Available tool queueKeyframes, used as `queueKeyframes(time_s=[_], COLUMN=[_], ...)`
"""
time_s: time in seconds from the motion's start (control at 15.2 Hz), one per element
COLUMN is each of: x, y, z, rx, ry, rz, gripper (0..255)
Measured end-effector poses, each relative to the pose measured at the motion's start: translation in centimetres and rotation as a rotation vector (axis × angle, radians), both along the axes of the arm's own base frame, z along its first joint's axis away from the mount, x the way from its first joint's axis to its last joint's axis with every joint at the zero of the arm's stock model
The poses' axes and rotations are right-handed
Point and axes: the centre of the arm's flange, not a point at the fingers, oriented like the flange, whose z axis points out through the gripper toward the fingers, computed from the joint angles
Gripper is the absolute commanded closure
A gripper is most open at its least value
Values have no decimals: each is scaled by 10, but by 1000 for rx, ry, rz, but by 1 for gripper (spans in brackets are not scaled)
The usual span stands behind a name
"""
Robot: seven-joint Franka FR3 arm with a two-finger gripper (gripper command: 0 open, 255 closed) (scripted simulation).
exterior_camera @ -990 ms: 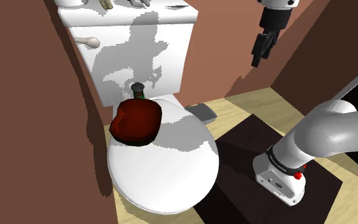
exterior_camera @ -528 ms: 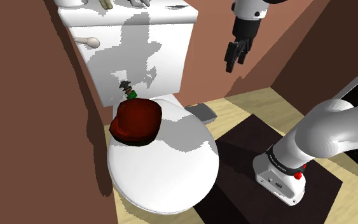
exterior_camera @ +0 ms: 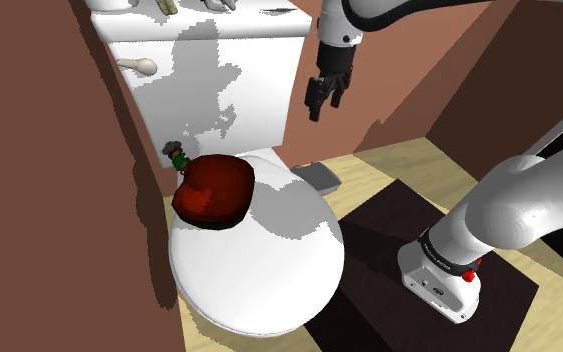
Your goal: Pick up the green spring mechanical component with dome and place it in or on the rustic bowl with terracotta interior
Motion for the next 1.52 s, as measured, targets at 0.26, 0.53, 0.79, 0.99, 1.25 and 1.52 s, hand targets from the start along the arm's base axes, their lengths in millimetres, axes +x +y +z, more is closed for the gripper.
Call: queueKeyframes(time_s=[0.26,0.53,0.79,0.99,1.25,1.52], x=[35,66,98,120,154,172], y=[36,67,104,127,167,186], z=[-20,-39,-58,-67,-84,-100], rx=[3,5,8,10,13,14], ry=[-22,-44,-66,-83,-104,-117], rz=[7,13,20,25,31,34], gripper=[0,0,0,0,0,0])
